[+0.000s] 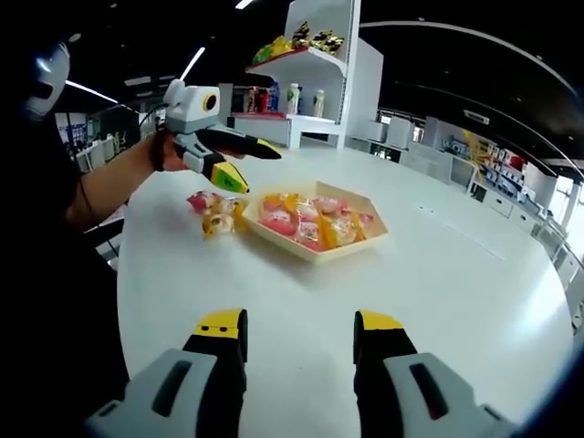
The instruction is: Pick up the marshmallows scattered on the table and place them into the bowl on the table
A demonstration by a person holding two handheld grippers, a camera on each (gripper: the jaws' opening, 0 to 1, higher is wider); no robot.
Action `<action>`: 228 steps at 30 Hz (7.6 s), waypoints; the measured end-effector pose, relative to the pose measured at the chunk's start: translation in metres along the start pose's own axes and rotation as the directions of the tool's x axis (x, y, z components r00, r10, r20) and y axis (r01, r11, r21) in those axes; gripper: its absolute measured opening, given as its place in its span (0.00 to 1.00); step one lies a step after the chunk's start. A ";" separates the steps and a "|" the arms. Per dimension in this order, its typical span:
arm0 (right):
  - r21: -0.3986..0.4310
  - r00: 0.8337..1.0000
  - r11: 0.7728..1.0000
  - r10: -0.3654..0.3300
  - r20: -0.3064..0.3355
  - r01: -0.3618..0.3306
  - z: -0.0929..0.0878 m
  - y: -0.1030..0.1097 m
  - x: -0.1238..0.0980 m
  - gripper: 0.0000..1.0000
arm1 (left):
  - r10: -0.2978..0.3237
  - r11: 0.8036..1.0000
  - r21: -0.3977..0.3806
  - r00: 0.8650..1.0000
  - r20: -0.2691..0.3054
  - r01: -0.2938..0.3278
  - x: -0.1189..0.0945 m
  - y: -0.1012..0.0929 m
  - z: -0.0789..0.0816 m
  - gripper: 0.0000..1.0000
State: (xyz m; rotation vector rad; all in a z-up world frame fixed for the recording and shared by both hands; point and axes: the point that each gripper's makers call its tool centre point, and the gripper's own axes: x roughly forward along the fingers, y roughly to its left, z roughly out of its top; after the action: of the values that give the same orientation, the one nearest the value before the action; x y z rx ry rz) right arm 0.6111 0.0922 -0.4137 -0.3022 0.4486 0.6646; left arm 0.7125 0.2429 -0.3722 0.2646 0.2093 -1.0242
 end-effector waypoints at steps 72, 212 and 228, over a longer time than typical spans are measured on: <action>-0.012 0.999 1.000 0.023 -0.023 -0.023 0.001 0.005 0.010 0.46 | 0.025 0.991 -0.116 0.938 -0.345 -0.069 -0.081 0.000 -0.080 0.62; -0.061 0.996 0.995 0.078 -0.040 -0.080 0.024 0.011 0.028 0.46 | -0.049 0.998 -0.041 0.996 -0.077 0.046 0.008 -0.007 0.003 0.27; -0.068 0.999 0.997 0.026 -0.027 -0.028 0.042 -0.015 0.021 0.47 | -0.006 0.998 -0.068 1.000 -0.003 0.006 0.042 0.038 0.020 0.27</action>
State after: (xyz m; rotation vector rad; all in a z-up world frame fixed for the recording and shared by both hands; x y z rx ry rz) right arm 0.6486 0.1086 -0.3863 -0.3705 0.4566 0.7036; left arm 0.7670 0.2213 -0.3610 0.2037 0.2475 -1.0203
